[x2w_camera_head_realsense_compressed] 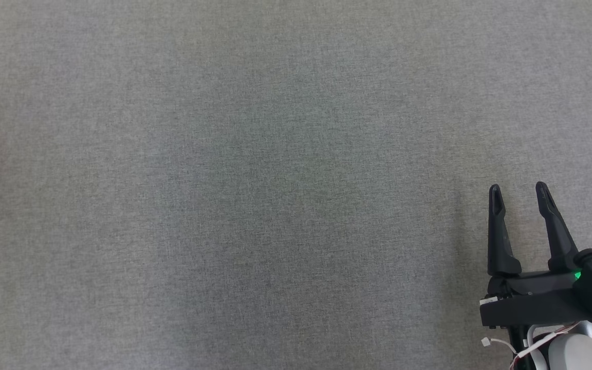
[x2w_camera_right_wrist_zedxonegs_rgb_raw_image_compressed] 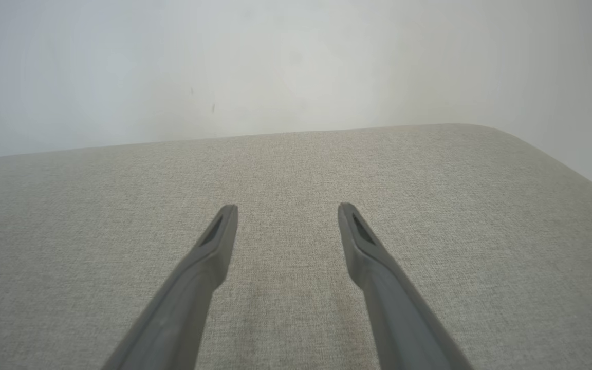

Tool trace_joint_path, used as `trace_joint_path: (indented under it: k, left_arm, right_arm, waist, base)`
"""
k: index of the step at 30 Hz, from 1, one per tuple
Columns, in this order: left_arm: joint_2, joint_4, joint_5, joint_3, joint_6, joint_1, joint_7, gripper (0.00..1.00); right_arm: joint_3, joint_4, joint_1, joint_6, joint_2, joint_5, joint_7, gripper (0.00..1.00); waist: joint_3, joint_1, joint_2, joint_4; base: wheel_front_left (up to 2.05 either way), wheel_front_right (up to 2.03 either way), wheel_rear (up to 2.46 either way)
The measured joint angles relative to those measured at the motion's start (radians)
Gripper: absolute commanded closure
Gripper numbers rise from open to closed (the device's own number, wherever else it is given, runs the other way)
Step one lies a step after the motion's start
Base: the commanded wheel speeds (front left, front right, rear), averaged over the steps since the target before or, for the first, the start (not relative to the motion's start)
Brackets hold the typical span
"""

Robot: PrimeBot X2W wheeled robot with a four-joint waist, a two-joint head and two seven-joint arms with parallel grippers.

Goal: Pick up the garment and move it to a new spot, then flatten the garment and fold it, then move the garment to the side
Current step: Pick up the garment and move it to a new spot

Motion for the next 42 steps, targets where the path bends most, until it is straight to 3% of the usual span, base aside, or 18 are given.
trace_joint_path:
  k: [1,2,3,16,23,31,42]
  left_arm:
    - [-0.002,0.011,0.000,-0.002,0.000,-0.001,-0.010,0.32]
    - [-0.002,0.019,0.002,-0.007,0.000,-0.002,-0.022,0.79]
    - [-0.001,0.026,0.013,-0.014,0.000,-0.002,-0.043,1.00]
    - [0.012,0.024,0.062,-0.035,0.008,-0.091,-0.330,1.00]
    - [0.015,-0.066,0.074,-0.084,-0.006,-0.175,-0.409,1.00]
    - [-0.004,-0.327,0.090,-0.174,-0.009,-0.229,-0.378,1.00]
    - [-0.126,-0.690,0.068,-0.284,0.013,-0.220,-0.239,1.00]
  right_arm:
    - [0.001,0.000,0.000,0.000,0.000,0.000,0.000,0.00]
    - [0.002,0.001,0.000,0.000,0.000,0.000,0.002,0.00]
    - [0.002,0.002,0.000,0.000,0.000,0.000,0.003,0.00]
    - [0.005,0.033,0.026,0.000,0.000,0.009,-0.007,0.00]
    - [0.016,0.065,0.043,0.000,0.000,0.029,-0.021,0.00]
    - [0.036,0.121,0.066,0.000,0.000,0.077,-0.048,0.00]
    - [0.065,0.194,0.087,0.000,0.000,0.118,-0.079,0.00]
  waist:
    - [-0.001,0.0000,0.0000,-0.001]
    - [-0.002,0.0000,0.0000,-0.002]
    - [-0.004,0.0000,0.0000,-0.003]
    - [-0.079,0.0000,0.0000,0.023]
    - [-0.148,-0.0001,0.0000,0.045]
    - [-0.220,-0.0002,-0.0002,0.030]
    - [-0.279,0.0000,-0.0002,-0.090]
  base:
    - [0.00,0.00,0.00]
    - [0.00,0.00,0.00]
    - [0.00,0.00,0.00]
    - [0.00,0.00,0.00]
    - [0.00,0.00,0.00]
    - [0.00,0.00,0.00]
    - [0.00,0.00,0.00]
